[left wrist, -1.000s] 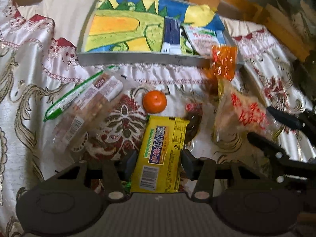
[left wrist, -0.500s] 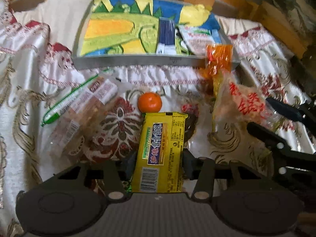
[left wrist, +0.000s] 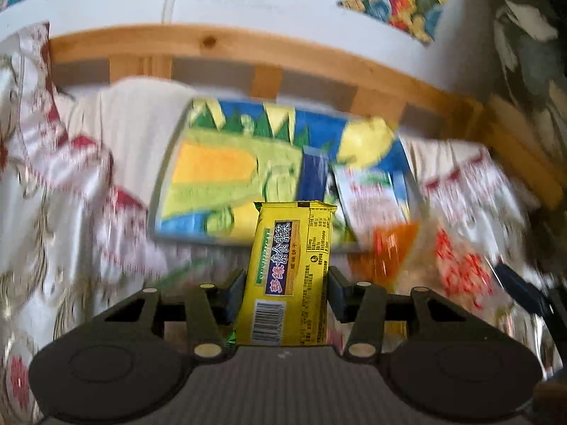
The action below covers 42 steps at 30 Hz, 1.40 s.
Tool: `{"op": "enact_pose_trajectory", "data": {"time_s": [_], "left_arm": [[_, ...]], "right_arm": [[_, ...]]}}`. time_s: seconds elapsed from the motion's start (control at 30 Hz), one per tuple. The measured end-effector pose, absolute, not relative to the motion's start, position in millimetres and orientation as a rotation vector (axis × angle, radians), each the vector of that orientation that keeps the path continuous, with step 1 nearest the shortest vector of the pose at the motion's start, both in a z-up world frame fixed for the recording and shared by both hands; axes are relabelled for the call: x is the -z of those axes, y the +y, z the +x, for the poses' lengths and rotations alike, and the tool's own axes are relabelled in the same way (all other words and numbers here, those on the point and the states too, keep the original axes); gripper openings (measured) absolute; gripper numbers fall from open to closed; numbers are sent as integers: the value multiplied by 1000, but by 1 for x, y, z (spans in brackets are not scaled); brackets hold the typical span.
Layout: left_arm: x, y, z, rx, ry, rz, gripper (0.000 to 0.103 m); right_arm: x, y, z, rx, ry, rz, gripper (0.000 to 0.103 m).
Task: Organize snacks
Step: 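Lower the wafer pack into the tray with the left gripper while the right gripper places the cookie bag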
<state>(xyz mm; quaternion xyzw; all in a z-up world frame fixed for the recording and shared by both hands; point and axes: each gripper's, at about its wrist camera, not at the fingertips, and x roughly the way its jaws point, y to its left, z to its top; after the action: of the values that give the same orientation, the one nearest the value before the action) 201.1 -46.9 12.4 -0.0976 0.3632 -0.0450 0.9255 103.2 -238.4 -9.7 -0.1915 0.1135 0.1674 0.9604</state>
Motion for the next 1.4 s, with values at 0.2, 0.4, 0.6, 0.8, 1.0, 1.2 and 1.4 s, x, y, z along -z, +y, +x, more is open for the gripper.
{"op": "enact_pose_trajectory", "data": {"time_s": [0.2,0.4,0.6,0.8,1.0,1.2,1.4], "left_arm": [[-28,-58,241,15,619,-235,52],[-23,-75,276,21,609,-211,52],[-8,-89,305,33,634,-181,52],[18,-97,330,6,669,-180,52],[36,-104,339,5,704,-164,52],[41,-110,341,13,724,-130,52],[44,-112,344,5,742,-120,52]], "right_arm": [[11,-256,141,-244,164,-358,51],[16,-282,192,-156,132,-302,51],[23,-288,236,-135,149,-264,51],[37,-286,266,-182,213,-255,51],[50,-287,285,-210,297,-230,51],[52,-285,290,-216,327,-213,51],[52,-286,291,-219,342,-198,52]]}}
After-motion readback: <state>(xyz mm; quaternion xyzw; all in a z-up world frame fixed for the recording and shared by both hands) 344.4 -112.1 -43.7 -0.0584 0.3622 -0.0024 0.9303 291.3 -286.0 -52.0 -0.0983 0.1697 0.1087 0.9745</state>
